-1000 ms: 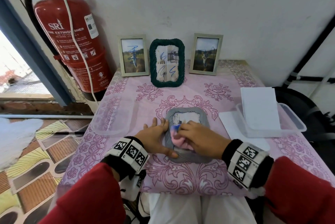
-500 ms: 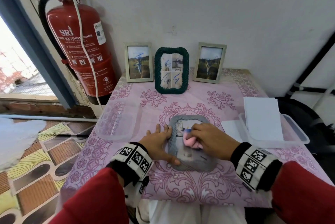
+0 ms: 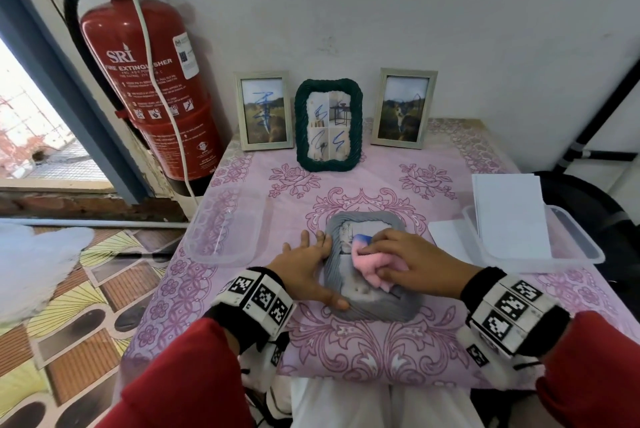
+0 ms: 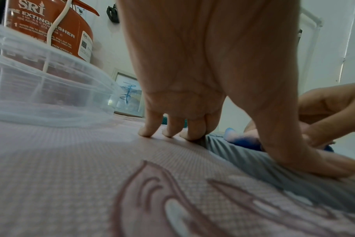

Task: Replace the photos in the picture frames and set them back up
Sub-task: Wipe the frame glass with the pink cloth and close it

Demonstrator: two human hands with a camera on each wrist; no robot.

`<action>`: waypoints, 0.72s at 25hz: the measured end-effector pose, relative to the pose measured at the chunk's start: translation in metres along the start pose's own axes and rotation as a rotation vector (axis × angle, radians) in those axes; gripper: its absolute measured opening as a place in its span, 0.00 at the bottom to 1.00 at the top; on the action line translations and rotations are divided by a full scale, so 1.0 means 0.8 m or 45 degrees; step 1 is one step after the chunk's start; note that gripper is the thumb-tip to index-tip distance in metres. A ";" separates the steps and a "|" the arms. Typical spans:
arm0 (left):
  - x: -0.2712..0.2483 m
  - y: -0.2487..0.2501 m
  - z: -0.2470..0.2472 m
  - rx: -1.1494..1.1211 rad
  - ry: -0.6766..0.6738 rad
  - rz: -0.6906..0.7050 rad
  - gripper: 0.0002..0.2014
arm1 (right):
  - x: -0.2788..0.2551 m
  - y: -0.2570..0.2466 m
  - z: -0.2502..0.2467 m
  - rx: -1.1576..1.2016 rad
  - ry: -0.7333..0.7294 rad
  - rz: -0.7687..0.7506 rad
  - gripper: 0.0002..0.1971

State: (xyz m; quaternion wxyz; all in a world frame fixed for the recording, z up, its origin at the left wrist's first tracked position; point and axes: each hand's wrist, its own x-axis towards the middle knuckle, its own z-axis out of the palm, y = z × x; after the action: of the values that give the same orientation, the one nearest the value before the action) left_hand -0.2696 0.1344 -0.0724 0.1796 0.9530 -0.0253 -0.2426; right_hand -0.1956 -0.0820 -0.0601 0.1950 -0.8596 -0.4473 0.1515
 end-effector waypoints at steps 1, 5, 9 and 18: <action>0.000 0.000 0.000 -0.012 0.002 0.000 0.61 | -0.005 -0.001 -0.001 0.043 -0.013 0.002 0.23; -0.003 0.001 0.000 -0.014 -0.007 -0.008 0.60 | -0.020 -0.003 -0.002 0.332 -0.045 0.134 0.25; -0.007 0.004 -0.003 -0.020 -0.022 -0.014 0.60 | -0.026 -0.010 0.004 0.442 0.216 0.175 0.21; -0.013 0.008 -0.003 -0.020 -0.005 -0.017 0.59 | -0.020 -0.011 0.014 0.526 0.561 0.545 0.14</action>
State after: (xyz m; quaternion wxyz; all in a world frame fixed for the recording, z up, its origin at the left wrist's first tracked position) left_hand -0.2773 0.1305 -0.0634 0.1855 0.9512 -0.0175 -0.2460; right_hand -0.2153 -0.0882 -0.0642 0.4199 -0.8882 -0.1646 0.0871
